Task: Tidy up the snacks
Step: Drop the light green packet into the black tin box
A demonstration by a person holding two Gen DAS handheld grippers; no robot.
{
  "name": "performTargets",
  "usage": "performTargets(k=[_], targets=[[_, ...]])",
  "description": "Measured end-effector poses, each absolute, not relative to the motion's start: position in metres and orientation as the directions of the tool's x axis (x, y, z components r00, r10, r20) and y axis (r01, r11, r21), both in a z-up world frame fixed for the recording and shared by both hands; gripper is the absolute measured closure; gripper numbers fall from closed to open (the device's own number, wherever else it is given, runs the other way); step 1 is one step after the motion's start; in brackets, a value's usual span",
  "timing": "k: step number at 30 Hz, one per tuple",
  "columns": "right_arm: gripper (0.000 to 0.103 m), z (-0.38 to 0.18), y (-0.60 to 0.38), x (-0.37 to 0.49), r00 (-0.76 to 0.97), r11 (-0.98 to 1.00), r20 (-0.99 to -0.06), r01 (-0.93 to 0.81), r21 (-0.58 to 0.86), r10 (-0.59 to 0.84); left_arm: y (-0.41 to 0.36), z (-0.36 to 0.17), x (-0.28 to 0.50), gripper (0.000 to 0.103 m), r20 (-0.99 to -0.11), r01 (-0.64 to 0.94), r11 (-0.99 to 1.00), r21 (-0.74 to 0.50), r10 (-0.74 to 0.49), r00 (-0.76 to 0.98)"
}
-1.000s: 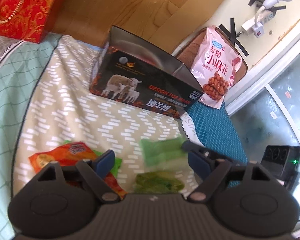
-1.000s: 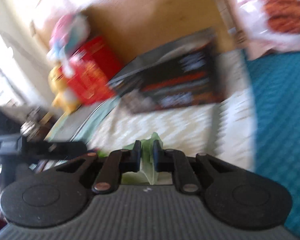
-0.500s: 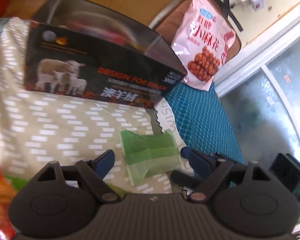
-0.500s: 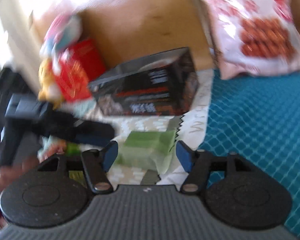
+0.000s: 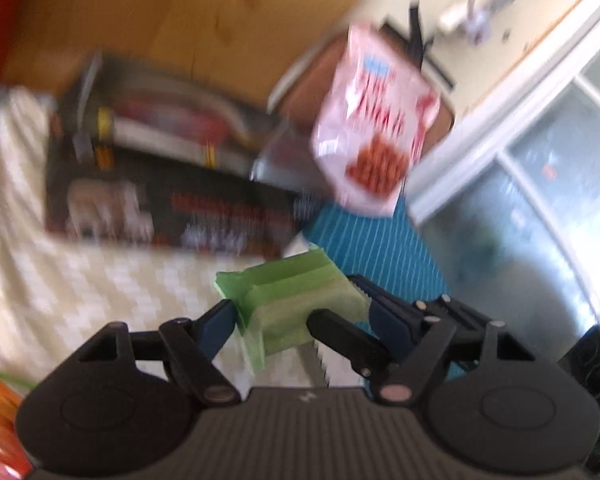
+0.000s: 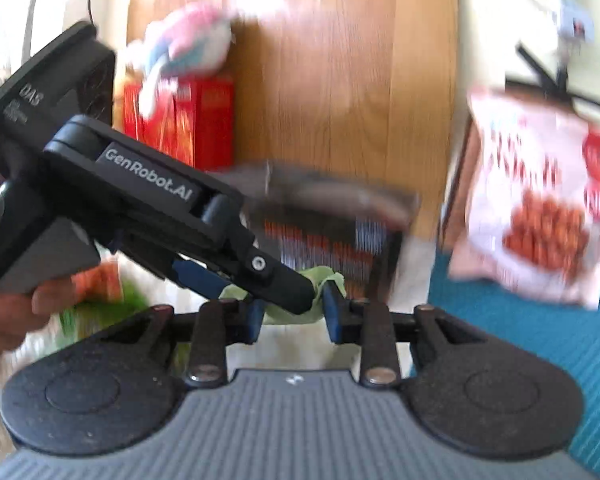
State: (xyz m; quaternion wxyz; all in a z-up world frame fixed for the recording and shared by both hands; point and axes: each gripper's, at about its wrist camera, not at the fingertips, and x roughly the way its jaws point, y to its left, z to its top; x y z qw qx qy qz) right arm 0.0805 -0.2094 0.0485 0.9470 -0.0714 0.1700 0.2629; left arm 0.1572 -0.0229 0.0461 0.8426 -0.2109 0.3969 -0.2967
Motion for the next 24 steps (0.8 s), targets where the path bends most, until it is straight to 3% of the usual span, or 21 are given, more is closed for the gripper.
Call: performTargets(k=[8,14,19,22,24], targets=[[0.07,0.07,-0.177,0.134,0.843,0.861,-0.234,-0.507,-0.042,0.484,0.008,0.094,0.201,0.028,-0.474,0.311,0.765,-0.564,-0.608,0.636],[0.068,0.044,-0.156,0.177,0.866,0.897,-0.305,-0.436,-0.074,0.396,0.009,0.082,0.25,0.023,-0.501,0.222,0.802,-0.555,-0.535,0.68],[0.067,0.05,-0.184,0.165,0.856,0.908,-0.32,-0.417,0.039,0.407,0.023,0.08,0.231,0.023,-0.469,0.235,0.786,-0.572,-0.548,0.692],[0.062,0.049,-0.2,0.146,0.817,0.885,-0.343,-0.445,0.136,0.463,0.044,0.084,0.202,0.023,-0.441,0.25,0.772,-0.585,-0.561,0.7],[0.054,0.046,-0.204,0.123,0.799,0.869,-0.342,-0.469,0.16,0.494,0.058,0.084,0.177,0.018,-0.425,0.256,0.766,-0.59,-0.564,0.708]])
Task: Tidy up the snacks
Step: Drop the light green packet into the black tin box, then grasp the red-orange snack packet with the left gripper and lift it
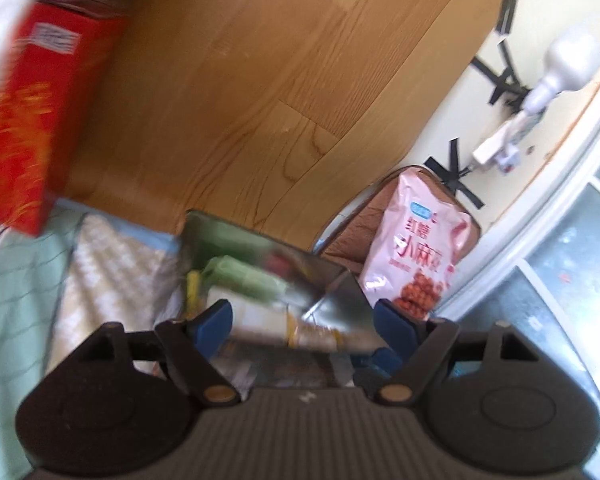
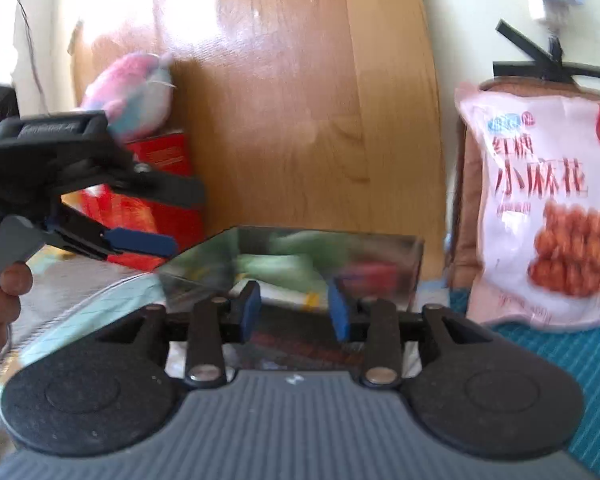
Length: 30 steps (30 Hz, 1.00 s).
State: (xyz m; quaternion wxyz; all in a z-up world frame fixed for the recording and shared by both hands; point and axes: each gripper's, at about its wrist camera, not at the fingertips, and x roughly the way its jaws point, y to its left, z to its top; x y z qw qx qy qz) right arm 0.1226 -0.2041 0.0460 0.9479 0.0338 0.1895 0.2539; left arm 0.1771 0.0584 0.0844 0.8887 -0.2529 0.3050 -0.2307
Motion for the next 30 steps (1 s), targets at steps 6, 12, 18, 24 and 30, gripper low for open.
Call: performTargets(k=[6,12,18,24,30], targets=[[0.054,0.03,-0.184,0.07,0.659,0.772,-0.416,-0.597,0.216,0.626,0.105,0.068,0.105,0.014,-0.423,0.201,0.783,-0.589,-0.511,0.748],[0.054,0.028,-0.136,0.042,0.53,0.667,-0.478,-0.725,0.173,0.7,0.136,0.045,0.074,0.015,-0.467,0.096,0.781,-0.618,-0.462,0.754],[0.04,0.026,-0.114,0.042,0.506,0.652,-0.509,-0.743,0.154,0.697,0.138,0.044,0.06,0.015,-0.442,0.13,0.765,-0.63,-0.492,0.75],[0.02,0.018,-0.088,0.04,0.54,0.648,-0.558,-0.761,-0.005,0.63,0.13,0.034,0.064,0.015,-0.457,0.134,0.761,-0.635,-0.51,0.728],[0.045,0.01,-0.097,0.065,0.533,0.702,-0.595,-0.708,0.074,0.601,0.114,0.036,0.073,0.014,-0.501,0.141,0.8,-0.583,-0.491,0.712]])
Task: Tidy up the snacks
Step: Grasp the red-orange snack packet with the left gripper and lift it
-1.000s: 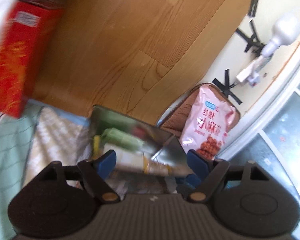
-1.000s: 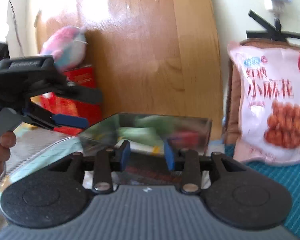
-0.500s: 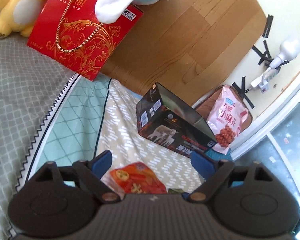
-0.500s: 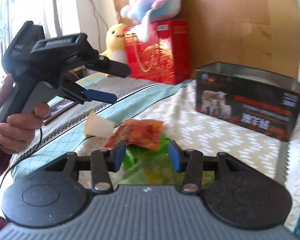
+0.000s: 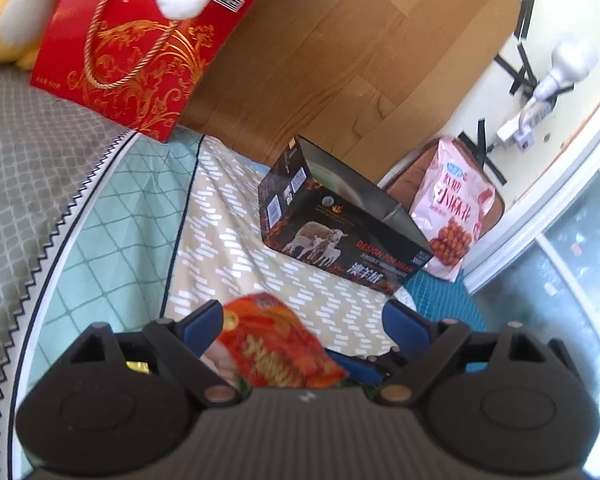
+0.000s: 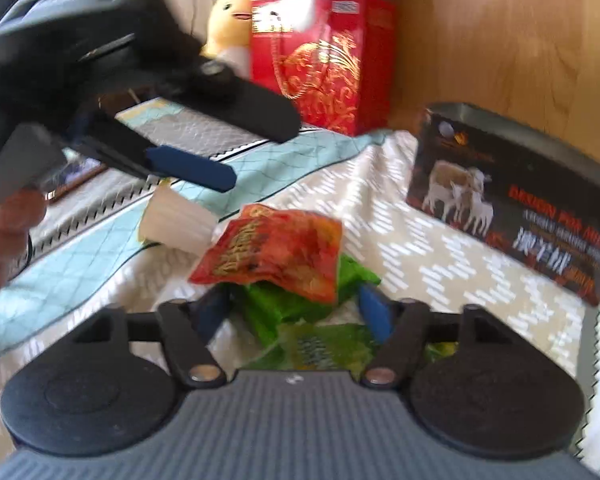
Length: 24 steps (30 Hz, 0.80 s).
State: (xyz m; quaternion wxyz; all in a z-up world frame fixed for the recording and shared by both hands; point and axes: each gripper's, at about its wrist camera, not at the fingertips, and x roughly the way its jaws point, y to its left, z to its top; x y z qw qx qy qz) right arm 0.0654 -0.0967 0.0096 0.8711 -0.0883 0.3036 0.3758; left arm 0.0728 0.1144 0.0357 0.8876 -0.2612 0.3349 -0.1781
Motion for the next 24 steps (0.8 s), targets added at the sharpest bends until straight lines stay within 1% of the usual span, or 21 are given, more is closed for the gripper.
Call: performTargets(k=[1,2,4,5,9,11,12,13,14,15,16,19,20,22,23,24], targets=[[0.059,0.01,-0.1,0.065,0.559,0.719,-0.595,-0.694,0.046,0.578,0.112,0.036,0.075,0.014,-0.507,0.144,0.801,-0.581,-0.495,0.706],[0.064,0.01,-0.104,0.063,0.587,0.734,-0.592,-0.679,0.012,0.552,0.11,0.036,0.079,0.014,-0.508,0.15,0.792,-0.591,-0.51,0.694],[0.073,0.009,-0.116,0.062,0.619,0.76,-0.585,-0.65,-0.008,0.524,0.105,0.036,0.083,0.014,-0.502,0.165,0.779,-0.604,-0.533,0.681],[0.076,0.009,-0.124,0.061,0.632,0.774,-0.586,-0.633,-0.014,0.507,0.101,0.036,0.085,0.014,-0.504,0.171,0.785,-0.596,-0.531,0.681],[0.077,0.011,-0.156,0.062,0.668,0.828,-0.588,-0.561,0.004,0.456,0.087,0.039,0.092,0.014,-0.512,0.186,0.799,-0.572,-0.525,0.68],[0.074,0.014,-0.165,0.063,0.66,0.827,-0.587,-0.561,0.032,0.47,0.088,0.038,0.096,0.014,-0.516,0.168,0.799,-0.578,-0.517,0.684],[0.074,0.017,-0.167,0.064,0.643,0.816,-0.578,-0.574,0.07,0.502,0.09,0.038,0.099,0.014,-0.516,0.153,0.797,-0.584,-0.51,0.688],[0.072,0.02,-0.171,0.065,0.619,0.801,-0.57,-0.587,0.122,0.54,0.093,0.039,0.102,0.014,-0.518,0.139,0.798,-0.586,-0.501,0.693],[0.067,0.022,-0.174,0.068,0.589,0.782,-0.56,-0.594,0.188,0.582,0.096,0.039,0.104,0.013,-0.522,0.124,0.802,-0.584,-0.488,0.7],[0.065,0.024,-0.176,0.073,0.564,0.766,-0.55,-0.593,0.248,0.616,0.099,0.039,0.107,0.012,-0.528,0.109,0.811,-0.575,-0.47,0.708],[0.061,0.025,-0.171,0.079,0.544,0.753,-0.544,-0.589,0.294,0.638,0.104,0.04,0.11,0.012,-0.54,0.091,0.825,-0.558,-0.444,0.715],[0.06,0.027,-0.168,0.091,0.473,0.693,-0.516,-0.578,0.43,0.714,0.117,0.036,0.121,0.009,-0.578,0.038,0.847,-0.53,-0.394,0.714],[0.06,0.026,-0.166,0.095,0.447,0.671,-0.507,-0.575,0.468,0.737,0.121,0.033,0.125,0.008,-0.586,0.031,0.84,-0.542,-0.404,0.702],[0.06,0.023,-0.159,0.101,0.409,0.643,-0.503,-0.572,0.509,0.761,0.125,0.025,0.133,0.008,-0.596,0.027,0.814,-0.581,-0.447,0.667],[0.061,0.02,-0.154,0.104,0.398,0.642,-0.511,-0.572,0.51,0.761,0.123,0.02,0.135,0.011,-0.595,0.034,0.798,-0.602,-0.477,0.647],[0.062,0.019,-0.149,0.107,0.396,0.646,-0.52,-0.575,0.502,0.757,0.12,0.015,0.137,0.022,-0.592,0.049,0.783,-0.62,-0.508,0.626]])
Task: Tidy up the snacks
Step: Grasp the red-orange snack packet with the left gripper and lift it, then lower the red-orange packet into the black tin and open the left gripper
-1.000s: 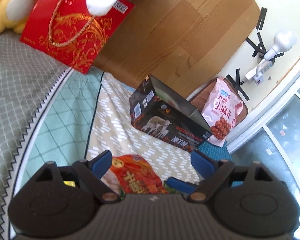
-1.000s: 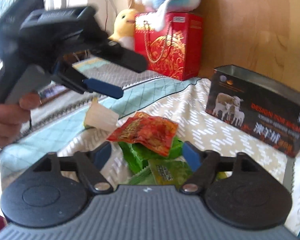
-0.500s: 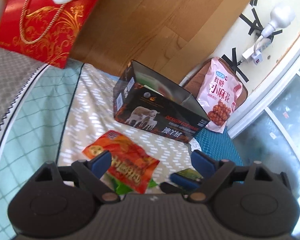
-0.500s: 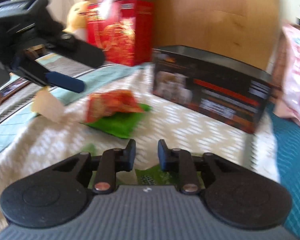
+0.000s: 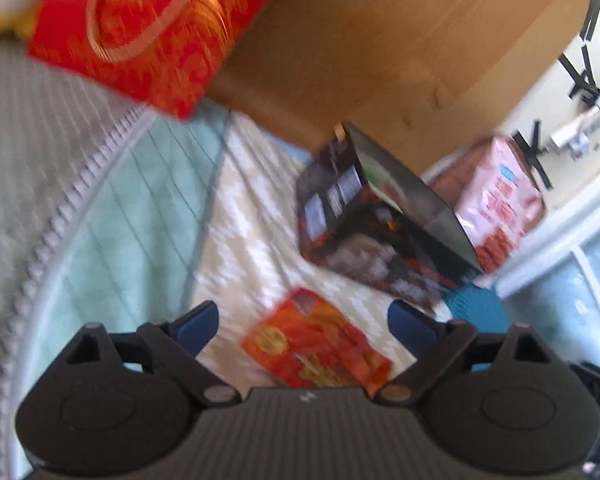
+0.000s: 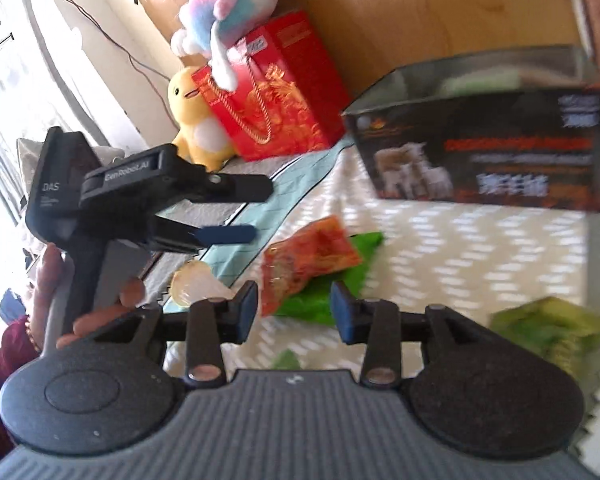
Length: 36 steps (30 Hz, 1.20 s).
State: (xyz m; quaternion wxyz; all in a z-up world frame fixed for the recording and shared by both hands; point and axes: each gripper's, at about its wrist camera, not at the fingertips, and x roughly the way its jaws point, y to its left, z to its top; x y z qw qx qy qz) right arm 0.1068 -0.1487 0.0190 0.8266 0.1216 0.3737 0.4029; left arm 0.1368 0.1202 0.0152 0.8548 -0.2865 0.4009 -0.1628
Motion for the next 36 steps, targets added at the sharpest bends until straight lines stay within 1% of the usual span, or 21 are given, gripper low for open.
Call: performTargets(k=[1,2,3,4,6,7,9,12,15,18,20,22,25,27,28,29,31,32,36], targets=[[0.068,0.019,-0.145,0.107,0.41,0.655,-0.52,-0.578,0.487,0.749,0.115,0.011,0.138,0.025,-0.596,0.063,0.776,-0.627,-0.53,0.603],[0.08,0.019,-0.144,0.107,0.431,0.671,-0.524,-0.577,0.466,0.734,0.109,0.007,0.137,0.039,-0.608,0.071,0.786,-0.614,-0.529,0.592],[0.081,0.019,-0.143,0.109,0.448,0.687,-0.531,-0.57,0.45,0.72,0.105,0.007,0.134,0.04,-0.608,0.078,0.8,-0.595,-0.512,0.607],[0.082,0.018,-0.146,0.11,0.443,0.681,-0.525,-0.567,0.464,0.727,0.104,0.008,0.131,0.04,-0.609,0.078,0.805,-0.588,-0.504,0.613],[0.082,0.019,-0.151,0.11,0.453,0.685,-0.522,-0.569,0.454,0.723,0.104,0.011,0.128,0.053,-0.604,0.068,0.797,-0.599,-0.507,0.615],[0.082,0.022,-0.154,0.107,0.466,0.691,-0.519,-0.581,0.431,0.716,0.105,0.015,0.127,0.054,-0.597,0.069,0.79,-0.609,-0.514,0.616],[0.083,0.032,-0.158,0.1,0.498,0.692,-0.491,-0.603,0.397,0.715,0.102,0.029,0.125,0.055,-0.57,0.095,0.784,-0.614,-0.523,0.634],[0.083,0.048,-0.166,0.101,0.558,0.703,-0.432,-0.611,0.363,0.709,0.091,0.057,0.127,0.054,-0.529,0.155,0.799,-0.581,-0.515,0.675],[0.083,0.063,-0.178,0.111,0.632,0.738,-0.38,-0.59,0.328,0.675,0.07,0.08,0.146,0.053,-0.501,0.212,0.811,-0.545,-0.518,0.694],[0.083,0.069,-0.192,0.123,0.689,0.777,-0.361,-0.55,0.305,0.629,0.045,0.091,0.173,0.053,-0.484,0.267,0.798,-0.541,-0.555,0.677],[0.084,0.069,-0.202,0.132,0.722,0.802,-0.351,-0.521,0.293,0.597,0.028,0.095,0.188,0.053,-0.48,0.296,0.792,-0.535,-0.573,0.664],[0.084,0.068,-0.21,0.142,0.746,0.822,-0.348,-0.492,0.288,0.568,0.009,0.096,0.201,0.052,-0.487,0.319,0.804,-0.502,-0.567,0.665],[0.083,0.058,-0.219,0.16,0.774,0.845,-0.347,-0.448,0.292,0.53,-0.009,0.089,0.221,0.05,-0.51,0.311,0.817,-0.486,-0.554,0.658],[0.08,0.052,-0.223,0.169,0.792,0.858,-0.342,-0.418,0.299,0.505,-0.016,0.081,0.233,0.05,-0.528,0.287,0.829,-0.48,-0.534,0.661],[0.075,0.049,-0.224,0.173,0.805,0.871,-0.347,-0.395,0.291,0.481,-0.015,0.078,0.237,0.05,-0.533,0.272,0.83,-0.487,-0.529,0.661],[0.066,0.047,-0.225,0.173,0.821,0.887,-0.35,-0.371,0.274,0.451,-0.014,0.075,0.239,0.05,-0.538,0.258,0.828,-0.498,-0.528,0.657],[0.054,0.047,-0.229,0.171,0.84,0.902,-0.34,-0.352,0.251,0.423,-0.008,0.071,0.237,0.05,-0.525,0.248,0.818,-0.519,-0.534,0.663],[0.054,0.047,-0.234,0.168,0.847,0.903,-0.328,-0.348,0.251,0.418,-0.004,0.072,0.233,0.048,-0.516,0.244,0.817,-0.523,-0.531,0.672],[0.054,0.053,-0.246,0.163,0.857,0.898,-0.306,-0.33,0.289,0.414,0.015,0.077,0.211,0.046,-0.483,0.237,0.804,-0.545,-0.532,0.696]])
